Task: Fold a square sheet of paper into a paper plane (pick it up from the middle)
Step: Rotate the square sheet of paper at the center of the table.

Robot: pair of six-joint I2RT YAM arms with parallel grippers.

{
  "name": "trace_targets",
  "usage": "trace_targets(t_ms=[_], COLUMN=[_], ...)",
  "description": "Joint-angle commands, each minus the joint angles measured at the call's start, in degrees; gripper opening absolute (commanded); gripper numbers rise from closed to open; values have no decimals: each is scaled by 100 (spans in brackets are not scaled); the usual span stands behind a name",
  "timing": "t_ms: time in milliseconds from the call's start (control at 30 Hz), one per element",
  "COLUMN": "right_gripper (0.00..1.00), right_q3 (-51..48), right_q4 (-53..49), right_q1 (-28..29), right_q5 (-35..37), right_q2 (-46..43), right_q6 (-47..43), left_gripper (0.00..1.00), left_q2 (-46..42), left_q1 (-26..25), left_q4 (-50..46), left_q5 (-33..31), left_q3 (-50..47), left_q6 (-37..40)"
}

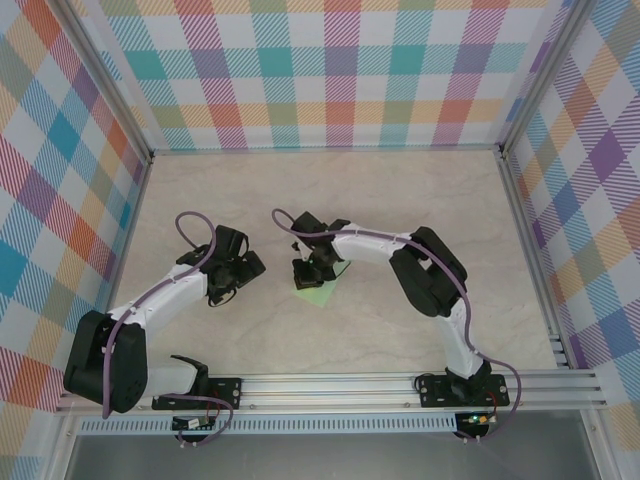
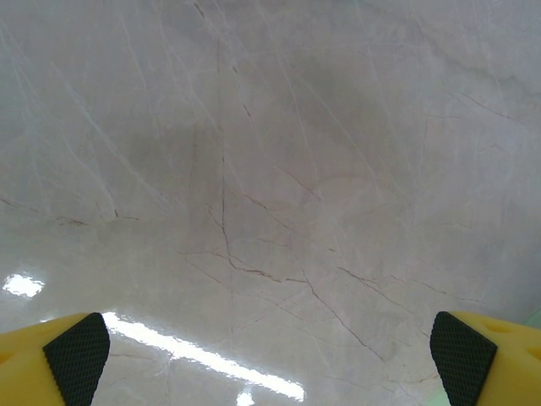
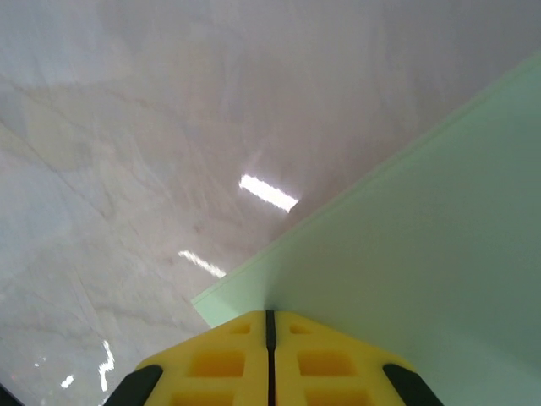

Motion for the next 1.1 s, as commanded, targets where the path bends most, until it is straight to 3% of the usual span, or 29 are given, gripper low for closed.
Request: trace_targets(t_ms=[0, 200, 367, 467, 767, 1067], right_gripper=[8, 13, 40, 48, 56, 53], right_q3=[-646, -835, -826, -848, -418, -191], right_q4=[-797, -862, -434, -267, -177, -210], right_q1=[64, 38, 29, -105, -597, -756], right_q5=[252, 777, 1209, 1538, 1424, 1170], right_q2=[-273, -777, -1269, -1361, -753, -306], right_q6=[-519, -509, 27, 425, 542, 463], left_gripper=[100, 100, 100, 100, 94, 73], left_q2=[-21, -1, 74, 68, 210, 729], left_q1=[102, 97, 58, -55, -603, -1101], left_q4=[-109, -10, 195, 360, 1029, 2020], left_q5=[113, 397, 930, 1203, 1973, 2764], left_q3=[-45, -8, -3, -48, -108, -170], left_q6=[126, 216, 335, 337, 75, -467])
